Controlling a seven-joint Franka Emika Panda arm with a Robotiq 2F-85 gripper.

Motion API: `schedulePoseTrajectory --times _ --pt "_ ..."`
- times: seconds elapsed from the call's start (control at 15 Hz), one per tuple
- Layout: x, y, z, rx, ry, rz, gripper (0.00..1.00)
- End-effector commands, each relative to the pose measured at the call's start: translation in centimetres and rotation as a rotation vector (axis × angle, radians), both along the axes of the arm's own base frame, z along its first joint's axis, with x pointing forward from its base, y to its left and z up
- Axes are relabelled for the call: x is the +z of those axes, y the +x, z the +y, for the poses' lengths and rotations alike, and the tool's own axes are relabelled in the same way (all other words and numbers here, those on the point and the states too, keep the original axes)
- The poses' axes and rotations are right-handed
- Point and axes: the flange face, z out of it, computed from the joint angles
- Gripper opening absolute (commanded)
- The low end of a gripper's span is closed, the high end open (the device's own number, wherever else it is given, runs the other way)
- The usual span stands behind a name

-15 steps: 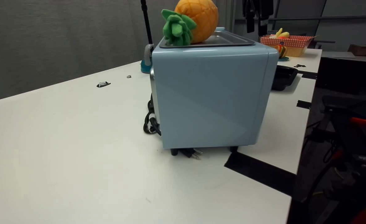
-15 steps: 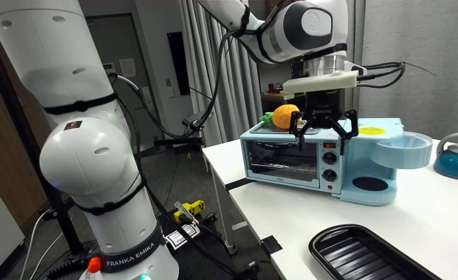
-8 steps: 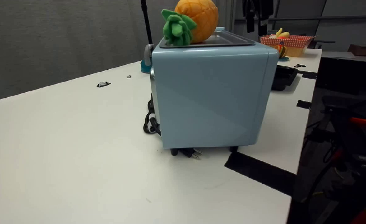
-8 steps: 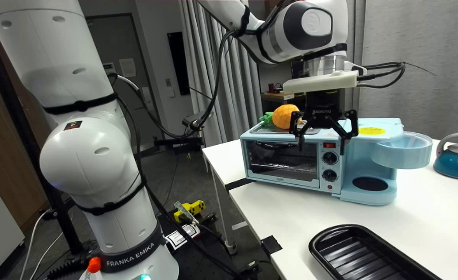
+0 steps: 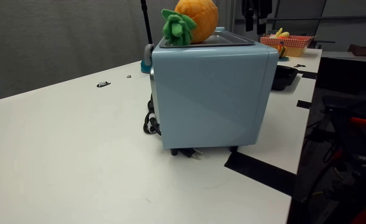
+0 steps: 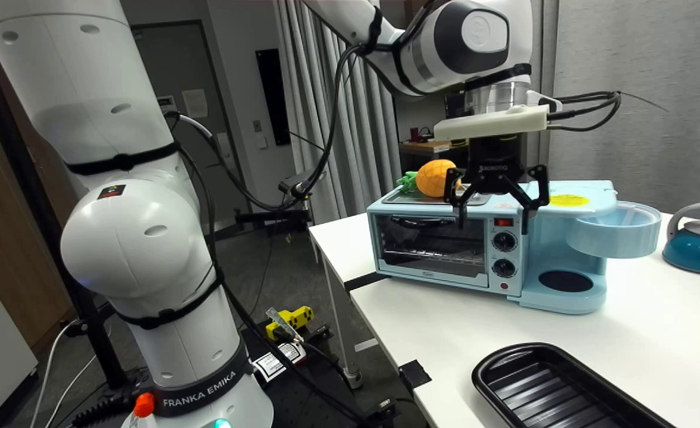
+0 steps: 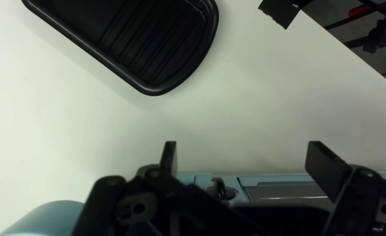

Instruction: Switch off the breakfast maker

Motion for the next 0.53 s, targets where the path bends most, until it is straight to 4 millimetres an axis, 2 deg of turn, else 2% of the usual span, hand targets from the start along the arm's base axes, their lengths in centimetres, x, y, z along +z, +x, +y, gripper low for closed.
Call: schedulePoseTrajectory --times 0.0,0.13,0.2,0.33,0.47 --pt "1.38 1.38 0.15 0.024 0.006 -0.030 1.00" --pt "1.65 1.82 0.39 0.036 0.004 -0.031 1.00" --pt "1.60 2.01 0.46 0.039 0.004 -0.030 0.75" --pt "1.39 2.25 0.65 0.050 0.010 -0.025 0.71" --pt "1.16 2.27 0.52 0.058 0.014 -0.015 0.57"
